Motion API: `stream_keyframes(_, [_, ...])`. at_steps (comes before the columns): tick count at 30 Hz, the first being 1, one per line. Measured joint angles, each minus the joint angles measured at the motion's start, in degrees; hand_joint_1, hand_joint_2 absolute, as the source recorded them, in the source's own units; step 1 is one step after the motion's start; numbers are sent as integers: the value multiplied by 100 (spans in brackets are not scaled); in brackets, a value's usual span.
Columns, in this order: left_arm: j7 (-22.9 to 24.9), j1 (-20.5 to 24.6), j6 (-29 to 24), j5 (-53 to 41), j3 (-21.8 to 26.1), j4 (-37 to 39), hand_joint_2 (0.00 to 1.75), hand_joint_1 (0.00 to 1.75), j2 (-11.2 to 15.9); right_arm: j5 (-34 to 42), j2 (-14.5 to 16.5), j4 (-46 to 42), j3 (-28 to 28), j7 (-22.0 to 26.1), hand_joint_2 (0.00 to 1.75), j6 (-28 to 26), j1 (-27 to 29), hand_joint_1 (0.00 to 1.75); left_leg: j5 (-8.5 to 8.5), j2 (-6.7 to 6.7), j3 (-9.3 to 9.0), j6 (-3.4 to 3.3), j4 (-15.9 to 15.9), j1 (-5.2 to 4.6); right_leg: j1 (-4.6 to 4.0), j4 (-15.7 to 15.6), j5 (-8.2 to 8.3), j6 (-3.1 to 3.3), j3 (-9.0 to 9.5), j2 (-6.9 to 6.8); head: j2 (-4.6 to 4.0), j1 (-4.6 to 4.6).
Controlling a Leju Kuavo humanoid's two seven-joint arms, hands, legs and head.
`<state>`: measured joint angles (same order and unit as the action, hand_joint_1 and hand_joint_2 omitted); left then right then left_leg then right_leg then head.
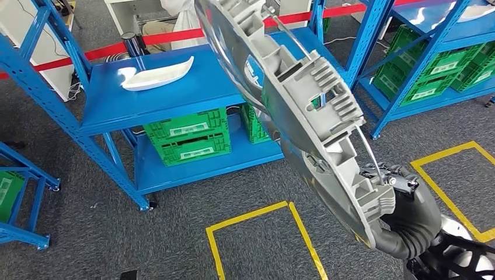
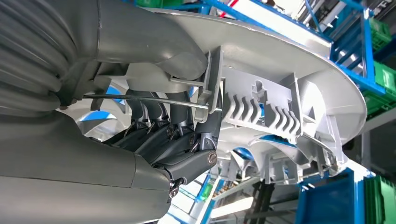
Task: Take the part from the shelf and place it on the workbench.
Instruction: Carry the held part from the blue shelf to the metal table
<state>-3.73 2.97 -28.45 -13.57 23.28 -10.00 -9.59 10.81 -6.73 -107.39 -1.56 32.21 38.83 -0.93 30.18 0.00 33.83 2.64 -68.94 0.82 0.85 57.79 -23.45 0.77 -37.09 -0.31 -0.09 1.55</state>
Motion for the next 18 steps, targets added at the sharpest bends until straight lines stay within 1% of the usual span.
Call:
stream_keyframes(1, [-6, 5, 1, -1, 0, -2, 175, 0, 3, 5, 0, -1, -7, 3, 175, 13, 2, 175, 25, -9, -337, -6, 451, -2, 6, 24, 54, -36, -69, 1, 0, 9])
stream_keyframes(2, [-15, 8, 4, -3, -1, -4, 175, 0, 5, 8, 0, -1, -11, 5, 175, 22, 9, 175, 100, -20, -579, -41, 818, -11, 6, 35, 111, -76, -108, 1, 0, 17])
stream_keyframes(3, [-28, 9, 8, -8, -1, -5, 175, 0, 5, 12, 1, -2, -16, 10, 175, 28, 19, 175, 189, -31, -718, -90, 1059, -27, 5, 34, 168, -116, -127, 1, 0, 27])
stream_keyframes(4, [-39, 5, 15, -14, -2, -5, 175, 0, 7, 13, 2, -2, -20, 17, 175, 29, 40, 175, 216, -36, -752, -153, 1162, -52, 7, 16, 228, -157, -135, 1, 0, 35])
stream_keyframes(5, [-48, -4, 22, -21, -2, -4, 175, 0, 8, 11, 3, -2, -27, 24, 175, 29, 74, 175, 173, -30, -700, -227, 1159, -57, 16, -8, 286, -197, -138, 3, 0, 41])
stream_keyframes(6, [-54, -8, 28, -29, -2, -3, 175, 0, 13, 10, 4, -3, -38, 34, 175, 27, 116, 175, 120, -14, -656, -289, 1164, -56, 28, 3, 265, -229, -159, 7, 0, 44])
stream_keyframes(7, [-56, -12, 34, -36, -3, -2, 175, 0, 18, 7, 5, -5, -54, 41, 175, 24, 158, 175, 57, 3, -598, -350, 1171, -53, 39, 89, 133, -255, -203, 11, 0, 46])
stream_keyframes(8, [-57, -15, 38, -43, -4, -1, 175, 0, 23, 5, 6, -7, -72, 48, 175, 20, 193, 175, -15, 20, -526, -398, 1179, -46, 45, 292, -112, -272, -274, 17, 0, 48])
stream_keyframes(9, [-57, -14, 42, -50, -5, -1, 175, 0, 27, 4, 7, -9, -87, 52, 175, 17, 220, 175, -84, 33, -447, -428, 1175, -49, 46, 616, -441, -284, -366, 20, 0, 46])
stream_keyframes(10, [-57, -15, 45, -56, -8, 0, 175, 0, 28, 2, 7, -11, -97, 54, 175, 15, 243, 175, -155, 38, -360, -444, 1168, -56, 42, 1010, -739, -293, -458, 22, 0, 46])
stream_keyframes(11, [-57, -18, 50, -63, -9, 1, 175, 0, 30, 1, 7, -13, -104, 56, 175, 13, 266, 175, -230, 43, -268, -449, 1158, -65, 37, 1382, -922, -299, -515, 23, 0, 46])
stream_keyframes(12, [-57, -20, 54, -70, -10, 1, 175, 0, 31, -1, 7, -14, -109, 57, 175, 12, 287, 175, -301, 46, -173, -451, 1142, -74, 33, 1631, -962, -296, -508, 23, 0, 48])
stream_keyframes(13, [-57, -21, 61, -78, -11, 1, 175, 0, 33, -3, 7, -16, -116, 58, 175, 11, 304, 175, -365, 49, -75, -447, 1123, -83, 27, 1695, -877, -282, -409, 23, 0, 47])
stream_keyframes(14, [-56, -22, 70, -84, -14, 1, 175, 0, 34, -5, 7, -22, -124, 59, 175, 10, 316, 175, -423, 51, 21, -439, 1101, -91, 18, 1543, -730, -257, -201, 23, 0, 49])
stream_keyframes(15, [-56, -21, 78, -89, -17, 1, 175, 0, 34, -8, 7, -28, -131, 60, 175, 9, 324, 175, -467, 53, 94, -432, 1081, -97, 8, 1304, -602, -230, 28, 23, 0, 50])
stream_keyframes(16, [-56, -20, 86, -92, -20, 1, 175, 0, 34, -9, 7, -35, -136, 60, 175, 9, 330, 175, -496, 53, 144, -426, 1067, -101, -1, 1080, -519, -207, 220, 23, 0, 51])
stream_keyframes(17, [-57, -19, 89, -93, -22, 1, 175, 0, 34, -10, 7, -40, -138, 60, 175, 9, 335, 175, -512, 53, 170, -422, 1059, -103, -7, 922, -486, -192, 347, 23, 0, 52])
stream_keyframes(18, [-57, -19, 89, -94, -22, 1, 175, 0, 34, -10, 7, -42, -139, 60, 175, 9, 336, 175, -516, 53, 176, -421, 1056, -103, -9, 873, -485, -187, 384, 24, 0, 53])
